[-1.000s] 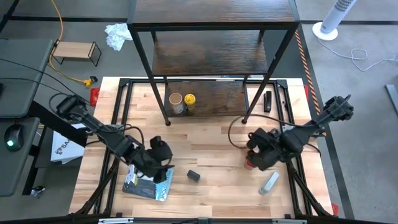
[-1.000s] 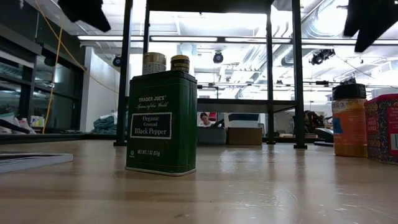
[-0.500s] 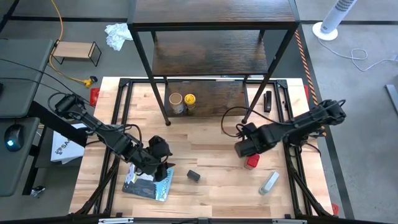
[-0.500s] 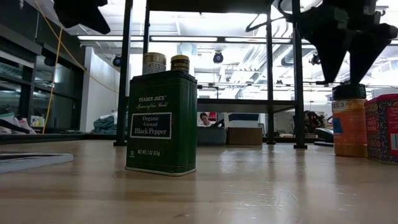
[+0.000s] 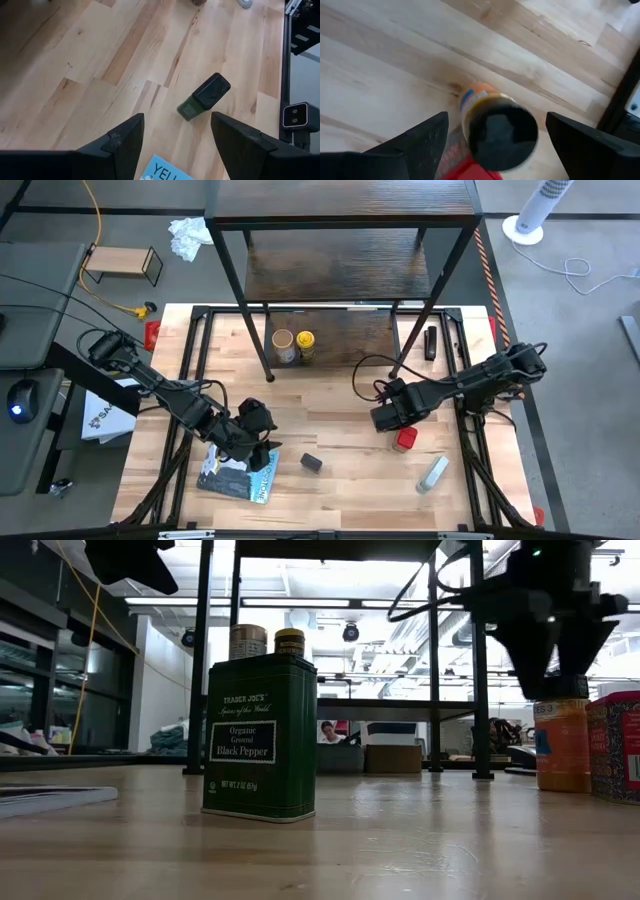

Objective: Shelf spices
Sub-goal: Put the orange seasoning bottle on the shelf

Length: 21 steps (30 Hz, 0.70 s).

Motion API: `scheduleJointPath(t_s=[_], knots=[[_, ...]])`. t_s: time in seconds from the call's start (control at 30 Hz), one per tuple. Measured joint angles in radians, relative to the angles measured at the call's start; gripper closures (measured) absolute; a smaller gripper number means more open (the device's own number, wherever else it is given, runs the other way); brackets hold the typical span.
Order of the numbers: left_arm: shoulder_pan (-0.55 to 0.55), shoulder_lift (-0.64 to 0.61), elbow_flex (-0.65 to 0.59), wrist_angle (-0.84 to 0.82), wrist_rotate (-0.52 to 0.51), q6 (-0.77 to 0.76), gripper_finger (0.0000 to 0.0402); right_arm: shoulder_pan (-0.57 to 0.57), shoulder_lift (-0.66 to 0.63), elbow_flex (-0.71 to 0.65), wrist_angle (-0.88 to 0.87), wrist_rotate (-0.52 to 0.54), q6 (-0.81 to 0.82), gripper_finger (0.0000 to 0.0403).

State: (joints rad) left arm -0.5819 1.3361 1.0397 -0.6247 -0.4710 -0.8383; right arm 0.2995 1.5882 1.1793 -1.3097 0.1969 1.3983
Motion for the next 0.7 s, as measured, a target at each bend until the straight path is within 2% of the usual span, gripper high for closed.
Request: scheduleJointPath(t_s=[0.07,0.2,0.3,0.7], knots=[[0.000,0.000,0.000,0.000,-0.001,-0.004,0.0177,-0.015,0.005,0.000,0.013,-0.003,-0.003,0.0071],[0.000,0.000,0.000,0.000,-0.002,-0.021,0.0177,-0.049,0.003,-0.025,0.116,-0.089,-0.060,0.0071],[0.000,0.000,0.000,0.001,-0.001,-0.024,0.0177,-0.061,-0.003,-0.074,0.159,-0.128,-0.042,0.0071],[-0.003,0.000,0.000,-0.003,-0.010,-0.024,0.0177,-0.063,-0.008,-0.089,0.340,-0.168,-0.070,0.0071]])
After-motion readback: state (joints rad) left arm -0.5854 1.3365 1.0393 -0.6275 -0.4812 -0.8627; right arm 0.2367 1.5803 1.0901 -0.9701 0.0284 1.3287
